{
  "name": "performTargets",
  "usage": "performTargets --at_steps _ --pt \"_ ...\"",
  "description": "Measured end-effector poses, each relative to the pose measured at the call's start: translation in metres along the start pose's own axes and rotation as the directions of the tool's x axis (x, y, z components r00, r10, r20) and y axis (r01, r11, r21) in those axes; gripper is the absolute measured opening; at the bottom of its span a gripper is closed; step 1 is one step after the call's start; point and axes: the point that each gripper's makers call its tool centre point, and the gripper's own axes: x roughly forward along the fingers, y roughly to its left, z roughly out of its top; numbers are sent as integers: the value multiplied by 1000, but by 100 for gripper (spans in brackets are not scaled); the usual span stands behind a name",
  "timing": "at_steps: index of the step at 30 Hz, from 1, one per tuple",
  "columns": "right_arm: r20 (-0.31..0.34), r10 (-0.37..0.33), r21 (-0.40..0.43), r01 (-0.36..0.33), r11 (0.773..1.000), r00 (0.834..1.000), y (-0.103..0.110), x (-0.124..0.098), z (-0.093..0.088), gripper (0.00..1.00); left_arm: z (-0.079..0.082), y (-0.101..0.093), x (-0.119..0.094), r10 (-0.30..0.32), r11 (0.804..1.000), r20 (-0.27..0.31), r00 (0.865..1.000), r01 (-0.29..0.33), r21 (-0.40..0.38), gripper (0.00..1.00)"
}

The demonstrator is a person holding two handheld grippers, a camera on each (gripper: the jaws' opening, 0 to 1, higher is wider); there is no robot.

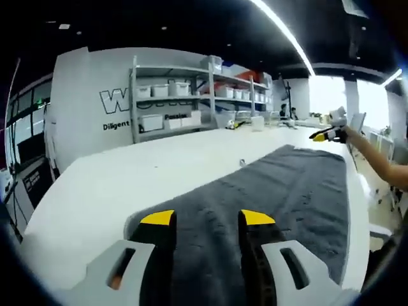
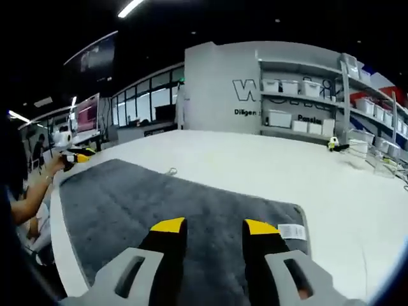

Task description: Open the folded towel by lifting each exposed corner and separating the folded layers until the towel lies flat within the target outline without major curled edges

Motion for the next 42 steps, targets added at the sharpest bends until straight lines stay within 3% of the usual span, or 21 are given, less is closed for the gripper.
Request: performTargets --at_steps 6,10,16,23,28,36,42 --pt "10 64 -23 -64 998 998 31 30 15 33 0 -20 26 -39 999 -43 998 41 34 38" --pt "8 84 -39 -84 996 996 46 53 23 40 4 -34 43 -79 997 -47 996 80 19 40" --pt "-61 107 -87 -113 990 992 66 84 11 53 1 -53 73 -107 994 -92 990 109 22 45" --pt "-130 120 -134 -137 981 984 86 118 -4 44 -7 -70 99 -116 992 -133 984 121 29 33" --pt "-126 125 -110 -139 984 984 85 132 -2 34 -12 -67 114 -87 993 -167 982 98 60 26" --pt "-178 110 -117 -132 984 978 82 140 -21 26 -34 -62 121 -47 985 -262 964 88 148 16" --pt "-163 116 -92 -133 987 980 80 141 -21 23 -34 -62 125 -55 983 -250 967 96 154 9"
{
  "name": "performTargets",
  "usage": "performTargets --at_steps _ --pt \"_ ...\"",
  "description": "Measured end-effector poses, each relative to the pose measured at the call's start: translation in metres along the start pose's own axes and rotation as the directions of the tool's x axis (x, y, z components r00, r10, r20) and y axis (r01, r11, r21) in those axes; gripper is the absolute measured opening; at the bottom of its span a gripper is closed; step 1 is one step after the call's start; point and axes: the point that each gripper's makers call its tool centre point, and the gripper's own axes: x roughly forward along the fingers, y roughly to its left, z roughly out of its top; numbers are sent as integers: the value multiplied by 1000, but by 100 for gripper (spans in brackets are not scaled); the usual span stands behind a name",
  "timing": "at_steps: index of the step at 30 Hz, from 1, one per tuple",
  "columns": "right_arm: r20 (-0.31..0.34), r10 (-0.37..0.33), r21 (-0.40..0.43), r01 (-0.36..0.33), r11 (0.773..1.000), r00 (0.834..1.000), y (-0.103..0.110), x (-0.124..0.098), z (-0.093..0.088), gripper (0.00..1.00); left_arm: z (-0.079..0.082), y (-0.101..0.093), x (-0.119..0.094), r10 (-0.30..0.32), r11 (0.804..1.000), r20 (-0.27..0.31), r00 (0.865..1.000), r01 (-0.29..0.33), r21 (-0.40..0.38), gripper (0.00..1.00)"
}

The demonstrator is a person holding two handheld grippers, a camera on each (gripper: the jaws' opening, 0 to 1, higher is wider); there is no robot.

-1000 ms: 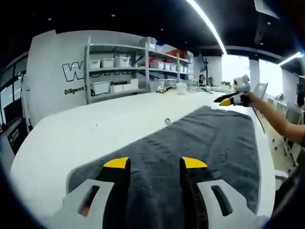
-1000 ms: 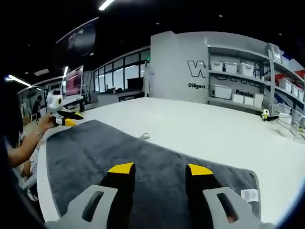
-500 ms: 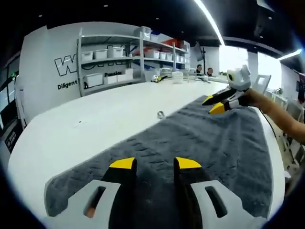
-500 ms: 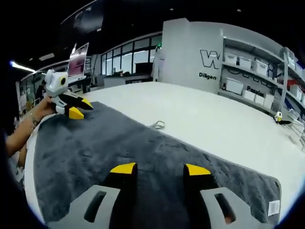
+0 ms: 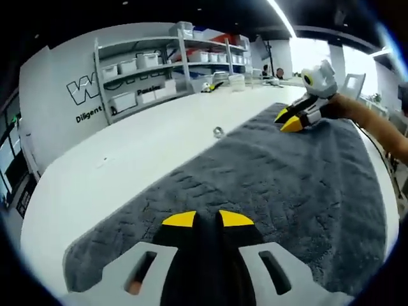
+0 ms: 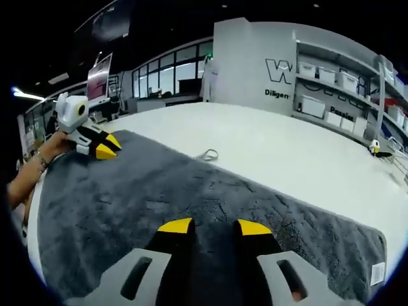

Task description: Open the folded towel by lifting each exposed corner and separating the folded layers until the towel lies flat within the target outline without major curled edges

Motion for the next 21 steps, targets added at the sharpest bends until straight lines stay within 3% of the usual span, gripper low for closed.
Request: performTargets --at_steps 18,21 --pt "1 -25 12 25 1000 1000 -7 6 3 24 2 12 5 41 999 13 999 -41 -16 9" --pt "0 -19 0 19 1000 1000 -7 3 3 28 3 9 1 52 999 16 999 -52 -15 15"
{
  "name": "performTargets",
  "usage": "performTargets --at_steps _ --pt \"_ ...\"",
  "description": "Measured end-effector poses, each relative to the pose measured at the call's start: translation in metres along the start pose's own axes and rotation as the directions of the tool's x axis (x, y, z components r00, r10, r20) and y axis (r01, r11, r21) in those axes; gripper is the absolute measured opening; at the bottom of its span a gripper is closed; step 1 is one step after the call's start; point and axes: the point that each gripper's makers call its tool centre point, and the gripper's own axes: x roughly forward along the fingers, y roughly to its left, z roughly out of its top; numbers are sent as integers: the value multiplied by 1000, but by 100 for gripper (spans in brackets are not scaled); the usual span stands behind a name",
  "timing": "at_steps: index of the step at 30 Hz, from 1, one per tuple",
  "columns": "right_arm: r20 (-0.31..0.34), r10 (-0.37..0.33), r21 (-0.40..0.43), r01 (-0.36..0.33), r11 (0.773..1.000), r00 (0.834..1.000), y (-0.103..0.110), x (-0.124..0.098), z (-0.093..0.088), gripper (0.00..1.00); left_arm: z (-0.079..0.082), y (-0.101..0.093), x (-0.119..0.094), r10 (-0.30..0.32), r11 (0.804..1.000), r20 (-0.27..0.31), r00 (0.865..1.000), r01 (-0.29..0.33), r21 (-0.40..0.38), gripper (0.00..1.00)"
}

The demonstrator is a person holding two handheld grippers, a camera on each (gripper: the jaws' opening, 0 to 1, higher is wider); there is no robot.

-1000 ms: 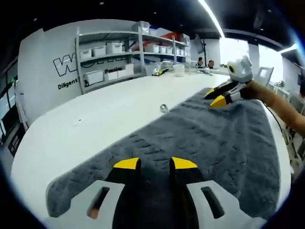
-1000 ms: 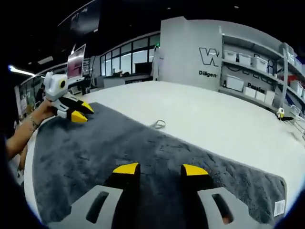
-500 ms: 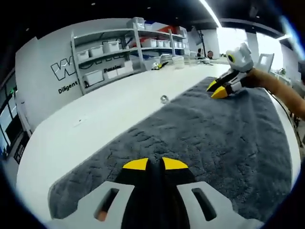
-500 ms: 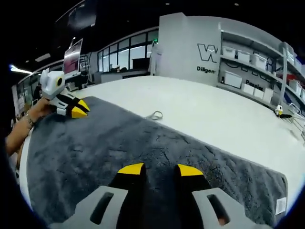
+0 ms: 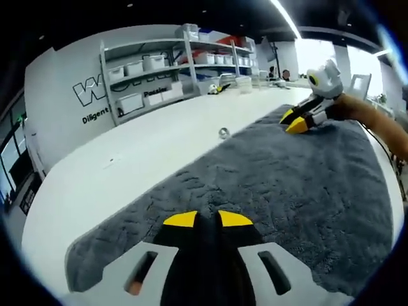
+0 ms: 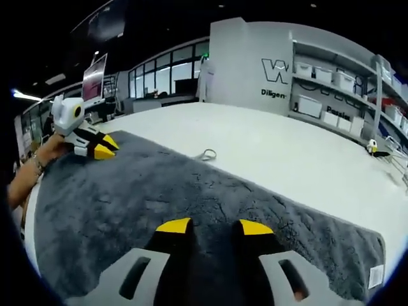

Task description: Open the folded towel by lifting each exposed corner and separating the folded layers until the towel lies flat within the target outline without major curled edges

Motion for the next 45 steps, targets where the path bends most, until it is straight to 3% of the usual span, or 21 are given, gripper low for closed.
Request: performTargets --at_steps 2,4,7,9,14,19,22,30,45 --pt "6 6 -14 -6 1000 1000 -2 -6 3 33 6 3 -6 21 1000 28 999 -20 -20 26" --pt "75 -1 -18 2 1000 997 -8 -17 13 36 12 8 -10 48 998 64 997 -45 -41 37" --pt "113 -28 20 26 999 993 -30 -33 18 41 16 21 -23 58 997 80 995 -54 -59 37" --pt "120 -83 33 79 996 989 -53 -45 17 43 16 34 -31 80 994 91 993 -72 -86 37" --pt "55 -176 89 170 981 983 -102 -68 -8 43 4 64 -50 93 980 120 988 -70 -185 41" --pt "41 -238 150 230 962 970 -134 -85 -31 43 -19 87 -59 138 966 87 987 -114 -234 42" --pt "34 -242 171 233 957 970 -141 -86 -40 43 -28 103 -63 174 945 87 981 -142 -293 45" --pt "-1 -258 201 252 947 966 -153 -82 -56 50 -58 112 -54 179 950 -18 984 -178 -255 43" --pt "-11 -285 185 282 941 958 -162 -72 -52 51 -58 126 -54 162 957 6 987 -155 -245 40"
